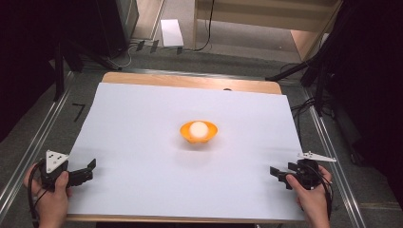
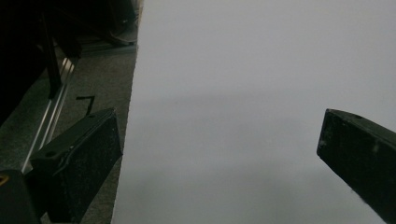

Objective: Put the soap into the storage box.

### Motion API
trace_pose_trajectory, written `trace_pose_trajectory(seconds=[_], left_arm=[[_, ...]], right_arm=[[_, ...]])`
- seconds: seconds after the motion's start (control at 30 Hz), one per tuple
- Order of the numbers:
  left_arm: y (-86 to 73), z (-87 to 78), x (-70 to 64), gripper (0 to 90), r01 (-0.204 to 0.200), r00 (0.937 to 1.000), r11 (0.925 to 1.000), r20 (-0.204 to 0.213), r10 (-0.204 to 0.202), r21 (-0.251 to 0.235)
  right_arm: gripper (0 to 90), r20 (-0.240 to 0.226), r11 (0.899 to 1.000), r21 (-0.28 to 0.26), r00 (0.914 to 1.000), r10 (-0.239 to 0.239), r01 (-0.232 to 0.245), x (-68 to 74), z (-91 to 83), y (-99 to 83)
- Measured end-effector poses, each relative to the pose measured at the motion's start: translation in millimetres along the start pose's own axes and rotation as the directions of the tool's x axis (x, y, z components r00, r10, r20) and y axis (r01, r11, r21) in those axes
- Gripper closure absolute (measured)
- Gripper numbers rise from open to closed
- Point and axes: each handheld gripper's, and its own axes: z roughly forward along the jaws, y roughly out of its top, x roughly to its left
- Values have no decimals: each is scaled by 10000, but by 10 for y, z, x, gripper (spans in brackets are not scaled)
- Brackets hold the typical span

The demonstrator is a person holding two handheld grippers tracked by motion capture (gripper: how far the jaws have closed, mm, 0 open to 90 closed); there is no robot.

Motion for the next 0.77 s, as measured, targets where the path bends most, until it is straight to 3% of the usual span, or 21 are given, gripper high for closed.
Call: trace_pose_trajectory(seconds=[0.07, 0.2, 0.43, 0.77], left_arm=[[0, -1, 1, 3, 14, 10000, 10000, -3, -14, 0], [1, -2, 3, 3, 23, 10000, 10000, 32, -23, -6], [1, -1, 9, 3, 64, 9999, 10000, 104, -64, -10], [2, 0, 9, 3, 65, 9999, 10000, 100, -65, 1]], right_arm=[[140, 107, 9998, -108, 9998, 161, -160, -50, -33, -46], [141, 111, 9954, -890, 9993, 360, -349, -177, -120, -170], [144, 205, 9813, -1914, 9995, 226, -183, -309, -221, -382], [147, 207, 9839, -1787, 9997, 99, -61, -315, -160, -418]])
